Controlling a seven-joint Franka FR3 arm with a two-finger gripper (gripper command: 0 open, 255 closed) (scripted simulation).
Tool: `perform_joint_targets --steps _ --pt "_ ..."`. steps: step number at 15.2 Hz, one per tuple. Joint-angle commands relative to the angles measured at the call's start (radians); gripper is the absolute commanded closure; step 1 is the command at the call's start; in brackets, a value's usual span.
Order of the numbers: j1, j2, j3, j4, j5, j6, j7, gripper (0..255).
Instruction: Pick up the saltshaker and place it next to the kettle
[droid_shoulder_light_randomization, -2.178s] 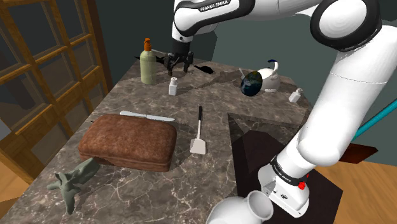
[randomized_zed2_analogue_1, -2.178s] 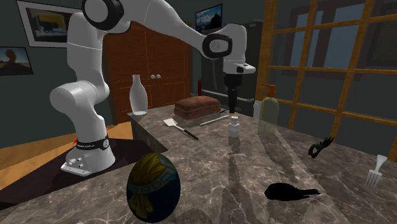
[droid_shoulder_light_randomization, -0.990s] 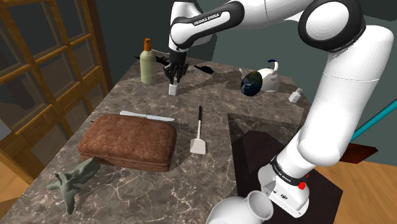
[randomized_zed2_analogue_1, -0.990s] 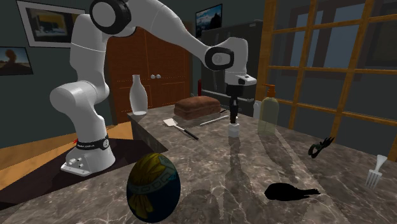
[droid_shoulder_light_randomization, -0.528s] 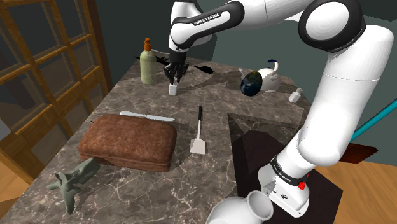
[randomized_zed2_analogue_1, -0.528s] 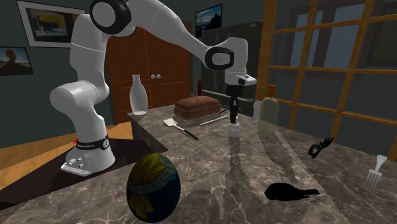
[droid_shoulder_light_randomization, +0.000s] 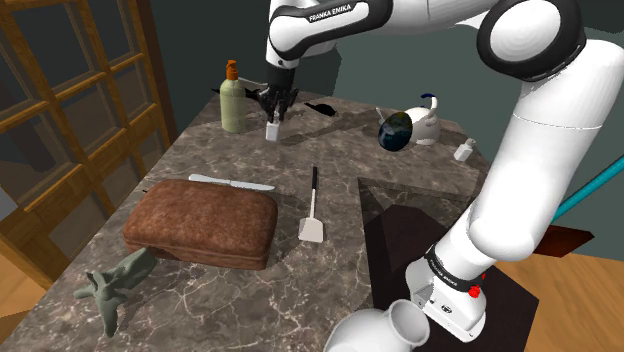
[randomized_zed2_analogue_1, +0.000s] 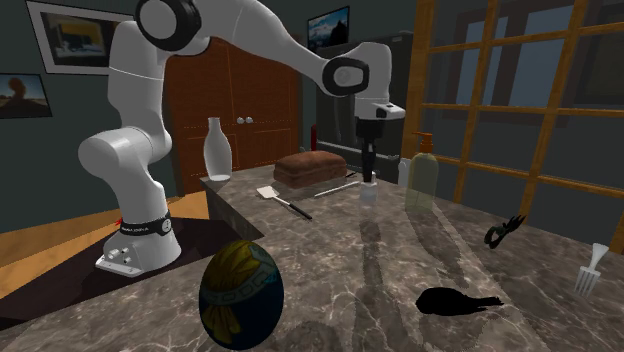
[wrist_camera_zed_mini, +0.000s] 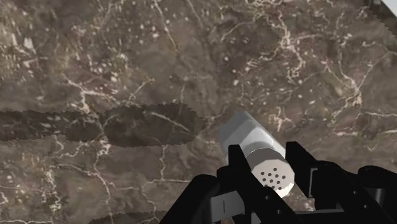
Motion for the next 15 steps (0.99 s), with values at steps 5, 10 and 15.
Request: perform_joint_targets --steps 5,10,15 --pt "0.000 -0.025 0.002 0.048 0.003 -0.074 0.000 255" --pt "0.000 -0.039 0.002 0.097 0.005 -0.136 0.000 255" --pt "0.000 -0.048 0.003 0.153 0.006 -0.200 0.000 255"
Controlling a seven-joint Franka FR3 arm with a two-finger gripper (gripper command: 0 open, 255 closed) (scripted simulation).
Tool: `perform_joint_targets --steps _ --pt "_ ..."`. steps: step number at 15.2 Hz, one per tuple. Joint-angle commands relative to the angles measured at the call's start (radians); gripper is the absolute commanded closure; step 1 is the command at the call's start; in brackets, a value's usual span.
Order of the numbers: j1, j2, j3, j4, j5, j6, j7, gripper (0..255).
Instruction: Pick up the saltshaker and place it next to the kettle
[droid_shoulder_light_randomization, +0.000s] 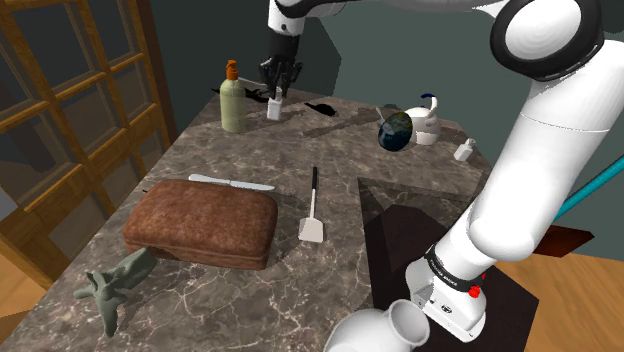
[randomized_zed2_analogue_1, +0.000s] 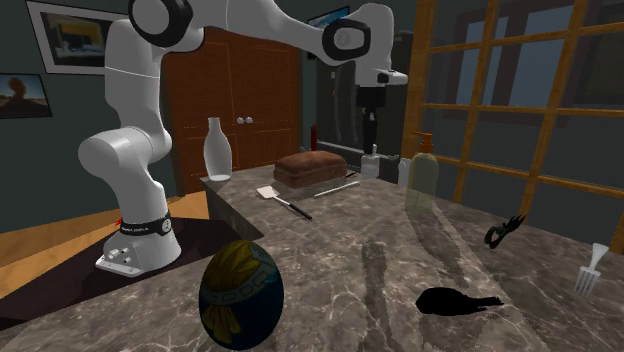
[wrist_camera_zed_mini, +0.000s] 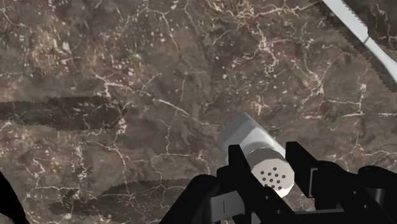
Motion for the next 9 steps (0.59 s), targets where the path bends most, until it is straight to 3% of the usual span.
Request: perform_joint_targets --steps 1,9 --pt "0.000 0.001 0.000 0.027 0.000 -0.026 -0.001 255" --pt "0.001 0.002 0.001 0.135 0.000 -0.133 0.001 255"
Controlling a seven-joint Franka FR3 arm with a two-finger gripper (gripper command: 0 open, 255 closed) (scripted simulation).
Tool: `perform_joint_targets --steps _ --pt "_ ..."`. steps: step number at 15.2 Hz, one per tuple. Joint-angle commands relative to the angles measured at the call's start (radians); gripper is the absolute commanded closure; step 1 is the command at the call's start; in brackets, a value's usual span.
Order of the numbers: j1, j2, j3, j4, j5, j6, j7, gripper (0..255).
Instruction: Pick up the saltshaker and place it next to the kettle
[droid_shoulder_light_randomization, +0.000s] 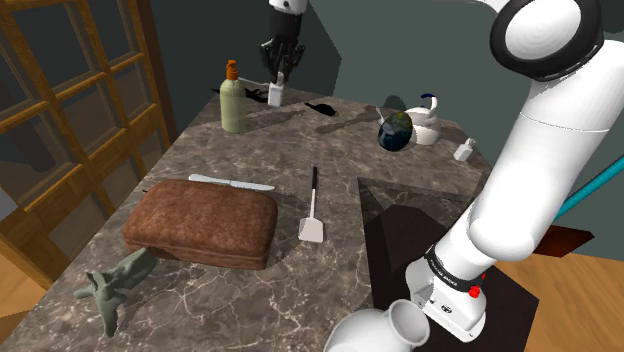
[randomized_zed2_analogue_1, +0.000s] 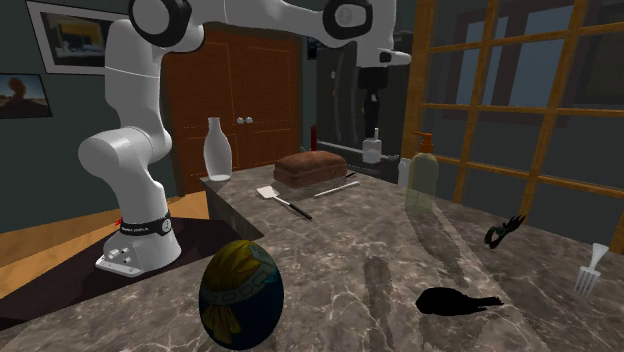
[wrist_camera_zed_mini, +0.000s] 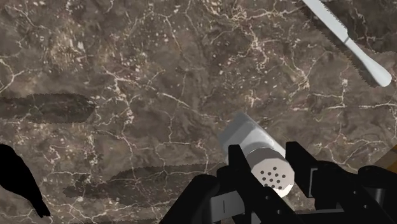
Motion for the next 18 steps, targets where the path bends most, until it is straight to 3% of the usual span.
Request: perform_joint_targets --steps 1,16,18 --pt "0.001 0.002 0.000 0.033 0.000 -0.032 0.001 255" --pt "0.009 0.059 0.002 0.313 -0.008 -0.256 0.007 255" --pt "-0.020 -0.013 -0.010 0.212 0.004 -0.226 -0.031 255"
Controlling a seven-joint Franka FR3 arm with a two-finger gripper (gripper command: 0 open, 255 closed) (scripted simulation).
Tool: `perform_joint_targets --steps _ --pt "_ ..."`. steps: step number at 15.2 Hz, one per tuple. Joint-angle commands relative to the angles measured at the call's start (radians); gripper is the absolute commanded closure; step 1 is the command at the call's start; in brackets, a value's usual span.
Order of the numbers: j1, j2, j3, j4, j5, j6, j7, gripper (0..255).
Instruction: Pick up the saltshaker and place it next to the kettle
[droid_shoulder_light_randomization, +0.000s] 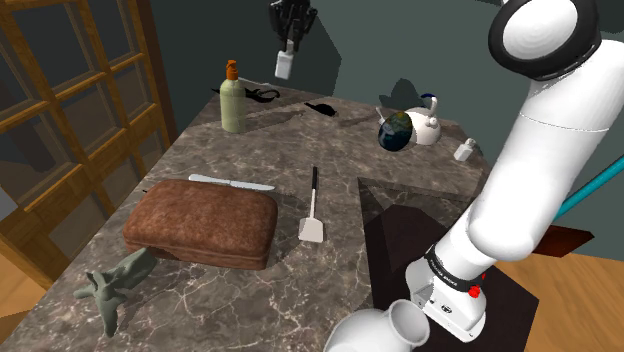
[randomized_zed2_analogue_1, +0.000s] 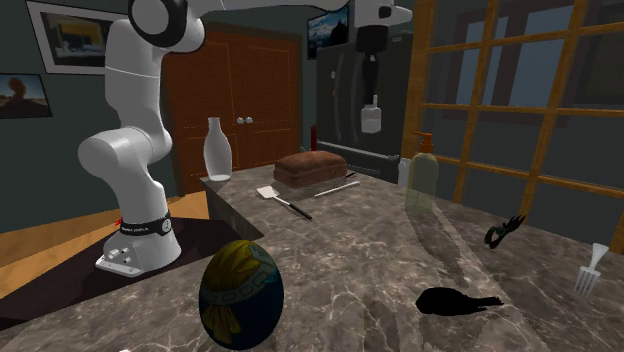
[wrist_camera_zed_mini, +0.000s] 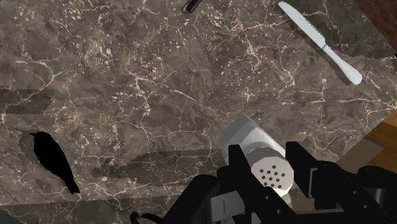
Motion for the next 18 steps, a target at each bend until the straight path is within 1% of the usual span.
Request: perform_joint_targets --steps 1,5,9,13,18 --pt "-0.024 -0.050 -0.012 -0.064 0.008 0.014 -0.034 255" --pt "-0.074 -0.165 -0.044 -0.215 0.023 0.049 -0.115 255" --pt "-0.118 -0.260 -0.084 -0.332 0.030 0.069 -0.199 255" --pt "-0.159 -0.338 -0.130 -0.422 0.029 0.079 -0.286 255" --pt "-0.208 -0.414 -0.193 -0.505 0.017 0.084 -0.396 255"
